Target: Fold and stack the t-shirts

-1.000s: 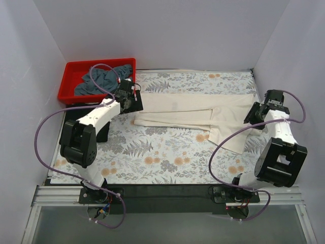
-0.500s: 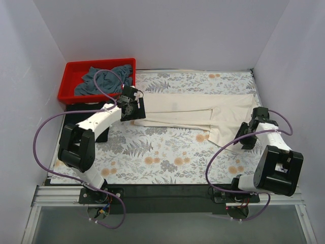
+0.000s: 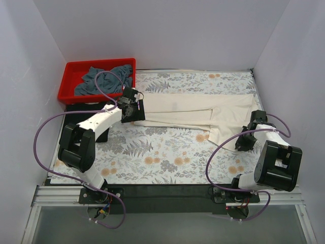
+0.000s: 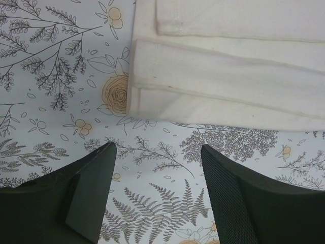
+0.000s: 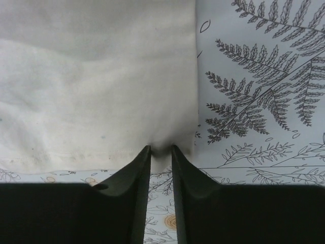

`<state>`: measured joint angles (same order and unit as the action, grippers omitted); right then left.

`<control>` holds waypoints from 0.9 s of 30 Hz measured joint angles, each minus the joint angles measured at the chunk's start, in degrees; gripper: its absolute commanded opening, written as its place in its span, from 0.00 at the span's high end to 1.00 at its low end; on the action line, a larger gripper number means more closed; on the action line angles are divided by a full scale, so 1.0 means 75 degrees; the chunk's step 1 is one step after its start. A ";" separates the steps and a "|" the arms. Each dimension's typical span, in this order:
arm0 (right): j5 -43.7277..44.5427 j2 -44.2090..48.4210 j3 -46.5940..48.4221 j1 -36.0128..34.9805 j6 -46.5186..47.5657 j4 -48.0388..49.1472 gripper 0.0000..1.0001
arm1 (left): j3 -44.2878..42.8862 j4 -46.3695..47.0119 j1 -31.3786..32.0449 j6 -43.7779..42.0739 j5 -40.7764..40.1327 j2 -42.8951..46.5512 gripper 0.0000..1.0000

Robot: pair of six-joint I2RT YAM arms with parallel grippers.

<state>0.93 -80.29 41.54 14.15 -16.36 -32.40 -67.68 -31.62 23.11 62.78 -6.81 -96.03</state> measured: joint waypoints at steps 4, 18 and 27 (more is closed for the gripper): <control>0.0029 -0.0026 -0.0012 0.0006 -0.0003 0.0102 0.99 | 0.0052 0.0017 0.0000 -0.0006 -0.0003 0.0000 0.38; -0.0717 -0.0560 0.2486 -0.0017 0.0009 -0.0020 0.99 | 0.0061 0.0026 0.0000 -0.0058 -0.0003 0.0000 0.38; -0.1230 -0.1912 0.4441 -0.0213 0.0189 0.0819 0.99 | 0.0111 0.0026 0.0000 -0.0052 0.0003 0.0000 0.38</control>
<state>-8.29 -94.63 74.85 12.56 -14.94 -26.26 -66.85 -31.42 23.11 62.39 -6.79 -96.03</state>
